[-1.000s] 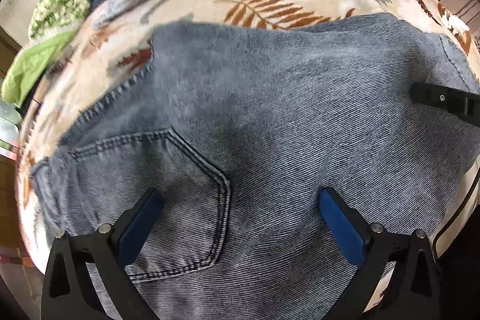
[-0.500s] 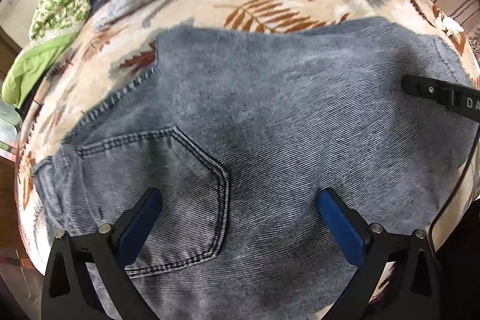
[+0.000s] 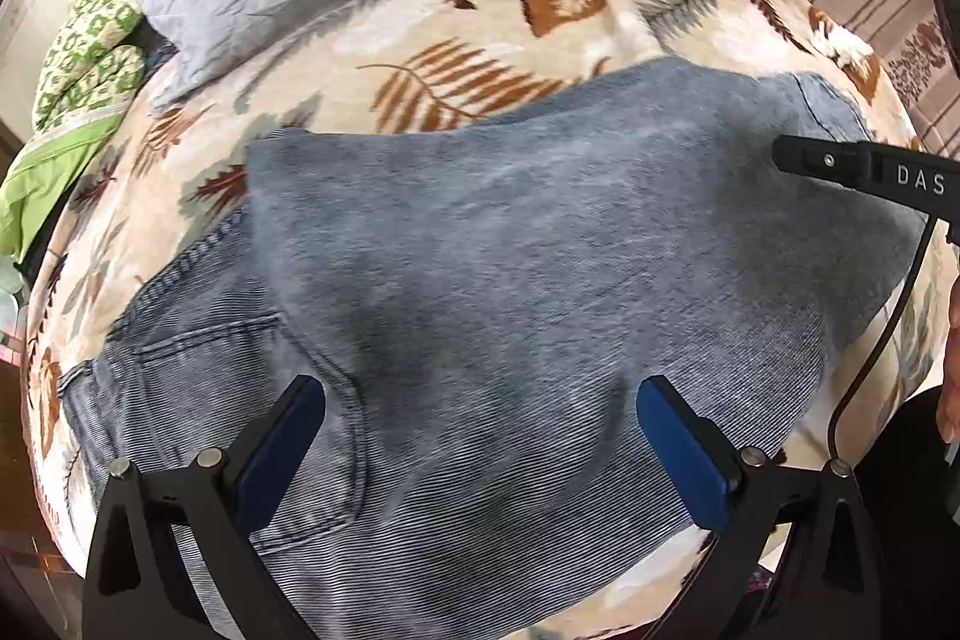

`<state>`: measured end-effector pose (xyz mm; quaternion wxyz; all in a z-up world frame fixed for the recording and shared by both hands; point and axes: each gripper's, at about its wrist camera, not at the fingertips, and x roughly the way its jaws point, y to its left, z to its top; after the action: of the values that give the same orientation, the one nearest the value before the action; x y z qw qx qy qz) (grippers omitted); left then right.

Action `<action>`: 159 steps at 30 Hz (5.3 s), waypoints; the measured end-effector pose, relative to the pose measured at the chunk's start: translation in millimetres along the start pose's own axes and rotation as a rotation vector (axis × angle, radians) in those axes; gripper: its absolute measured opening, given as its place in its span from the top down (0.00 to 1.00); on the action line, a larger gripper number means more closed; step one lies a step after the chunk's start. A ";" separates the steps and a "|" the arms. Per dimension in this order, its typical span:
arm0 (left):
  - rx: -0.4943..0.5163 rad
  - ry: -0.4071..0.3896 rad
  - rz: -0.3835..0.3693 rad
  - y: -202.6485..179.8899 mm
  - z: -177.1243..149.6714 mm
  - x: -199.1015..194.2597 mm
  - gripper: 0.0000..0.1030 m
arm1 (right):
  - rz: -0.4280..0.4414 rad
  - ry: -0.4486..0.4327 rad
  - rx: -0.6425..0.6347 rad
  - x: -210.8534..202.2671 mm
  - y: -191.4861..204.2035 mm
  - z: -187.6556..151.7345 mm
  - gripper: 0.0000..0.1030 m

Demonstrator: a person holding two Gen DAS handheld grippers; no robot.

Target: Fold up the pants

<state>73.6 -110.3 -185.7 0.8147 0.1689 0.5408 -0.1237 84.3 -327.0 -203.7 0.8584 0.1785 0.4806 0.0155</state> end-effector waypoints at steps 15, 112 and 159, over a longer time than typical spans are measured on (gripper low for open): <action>0.007 0.050 -0.027 -4.4 -8.5 20.0 0.00 | -0.073 0.067 -0.064 26.2 5.5 -4.9 0.71; 0.061 -0.340 -0.517 10.1 113.4 -20.6 0.91 | 0.414 -0.391 -0.076 -75.4 29.5 -47.5 0.79; -0.160 -0.088 -0.188 67.3 2.7 20.7 0.46 | 0.492 0.154 0.244 87.2 39.8 32.0 0.46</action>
<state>109.7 -50.3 -194.3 0.8333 0.0463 0.5261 -0.1635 163.5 -281.7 -247.2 0.7619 0.3901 0.4849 0.1792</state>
